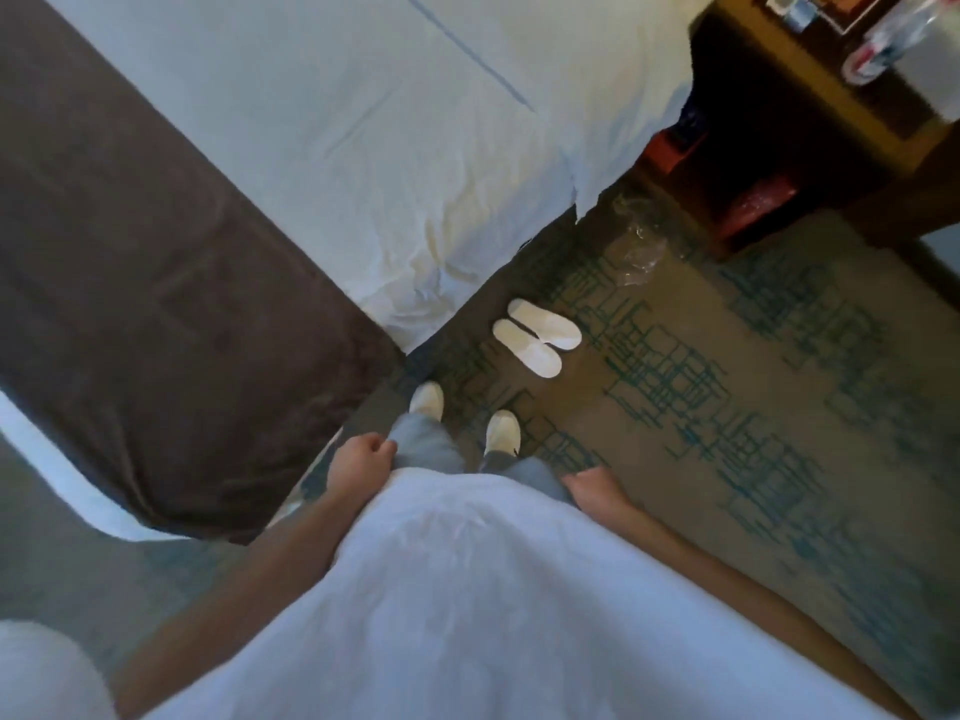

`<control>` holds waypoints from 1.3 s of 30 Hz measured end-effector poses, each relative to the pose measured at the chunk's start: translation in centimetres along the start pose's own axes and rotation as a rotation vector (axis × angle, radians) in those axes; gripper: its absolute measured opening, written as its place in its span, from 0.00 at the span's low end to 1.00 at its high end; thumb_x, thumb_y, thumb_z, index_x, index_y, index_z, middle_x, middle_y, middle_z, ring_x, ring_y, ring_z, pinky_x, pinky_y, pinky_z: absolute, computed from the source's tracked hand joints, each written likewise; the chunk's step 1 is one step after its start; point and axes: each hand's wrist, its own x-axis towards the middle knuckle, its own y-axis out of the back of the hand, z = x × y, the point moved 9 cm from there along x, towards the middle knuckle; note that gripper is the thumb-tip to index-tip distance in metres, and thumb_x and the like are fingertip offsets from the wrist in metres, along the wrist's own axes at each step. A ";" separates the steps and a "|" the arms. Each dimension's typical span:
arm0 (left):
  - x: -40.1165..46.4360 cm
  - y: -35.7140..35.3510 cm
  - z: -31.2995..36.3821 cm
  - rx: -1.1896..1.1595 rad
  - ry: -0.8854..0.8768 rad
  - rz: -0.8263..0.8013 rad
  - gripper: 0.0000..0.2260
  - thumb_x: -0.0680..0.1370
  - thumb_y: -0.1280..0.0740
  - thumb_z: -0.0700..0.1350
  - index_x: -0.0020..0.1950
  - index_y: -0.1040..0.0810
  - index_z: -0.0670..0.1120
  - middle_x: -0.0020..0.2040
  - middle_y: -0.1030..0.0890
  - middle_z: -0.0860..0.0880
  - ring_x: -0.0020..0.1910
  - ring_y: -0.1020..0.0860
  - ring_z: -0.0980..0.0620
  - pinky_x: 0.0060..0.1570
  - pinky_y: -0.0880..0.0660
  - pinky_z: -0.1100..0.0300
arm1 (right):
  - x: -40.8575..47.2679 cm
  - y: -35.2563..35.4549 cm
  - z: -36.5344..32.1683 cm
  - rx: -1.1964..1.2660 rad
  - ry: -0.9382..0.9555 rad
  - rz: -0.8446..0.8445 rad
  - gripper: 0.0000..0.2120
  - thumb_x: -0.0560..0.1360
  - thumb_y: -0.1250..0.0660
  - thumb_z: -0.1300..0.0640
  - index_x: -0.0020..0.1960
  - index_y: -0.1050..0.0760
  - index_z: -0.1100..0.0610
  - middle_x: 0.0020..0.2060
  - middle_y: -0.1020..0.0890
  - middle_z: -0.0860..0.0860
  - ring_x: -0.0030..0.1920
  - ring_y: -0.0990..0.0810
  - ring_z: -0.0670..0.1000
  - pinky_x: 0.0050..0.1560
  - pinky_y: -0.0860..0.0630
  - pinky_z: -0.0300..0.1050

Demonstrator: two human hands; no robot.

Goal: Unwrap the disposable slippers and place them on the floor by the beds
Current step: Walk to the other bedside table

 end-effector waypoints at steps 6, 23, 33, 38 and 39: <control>-2.9 -2.0 -7.8 -0.182 0.217 0.006 0.16 0.80 0.37 0.49 0.37 0.21 0.44 0.37 0.19 0.46 0.36 0.23 0.49 0.37 0.32 0.57 | 0.2 -1.9 -3.6 -0.323 0.046 -0.111 0.14 0.77 0.34 0.55 0.34 0.26 0.59 0.36 0.20 0.57 0.37 0.25 0.54 0.39 0.31 0.46; -9.0 -7.4 -22.8 -0.807 0.586 0.008 0.17 0.79 0.38 0.47 0.32 0.27 0.44 0.33 0.24 0.46 0.34 0.27 0.48 0.32 0.36 0.58 | -7.8 -22.7 -32.9 -1.406 0.686 -0.243 0.17 0.82 0.46 0.45 0.46 0.25 0.55 0.41 0.21 0.52 0.48 0.21 0.55 0.52 0.26 0.49; -12.5 -12.4 -17.3 -1.349 0.952 0.257 0.12 0.80 0.37 0.47 0.43 0.19 0.41 0.44 0.17 0.45 0.45 0.20 0.45 0.44 0.27 0.55 | -6.0 -21.7 -36.7 -1.832 0.731 -0.250 0.10 0.81 0.42 0.49 0.48 0.26 0.52 0.45 0.22 0.52 0.47 0.24 0.54 0.51 0.27 0.47; -14.7 -14.9 -13.7 -1.614 1.140 0.427 0.13 0.80 0.38 0.46 0.39 0.21 0.41 0.40 0.19 0.44 0.42 0.22 0.44 0.36 0.33 0.55 | -5.6 -21.8 -39.4 -2.056 0.732 -0.182 0.12 0.81 0.42 0.49 0.42 0.26 0.51 0.42 0.22 0.52 0.46 0.24 0.54 0.51 0.27 0.46; -15.5 -15.7 -13.3 -1.639 1.179 0.447 0.14 0.80 0.38 0.46 0.37 0.23 0.41 0.38 0.21 0.44 0.41 0.24 0.44 0.35 0.35 0.55 | -5.9 -23.0 -39.3 -2.093 0.709 -0.174 0.14 0.81 0.42 0.49 0.38 0.28 0.51 0.39 0.24 0.50 0.43 0.25 0.53 0.49 0.28 0.45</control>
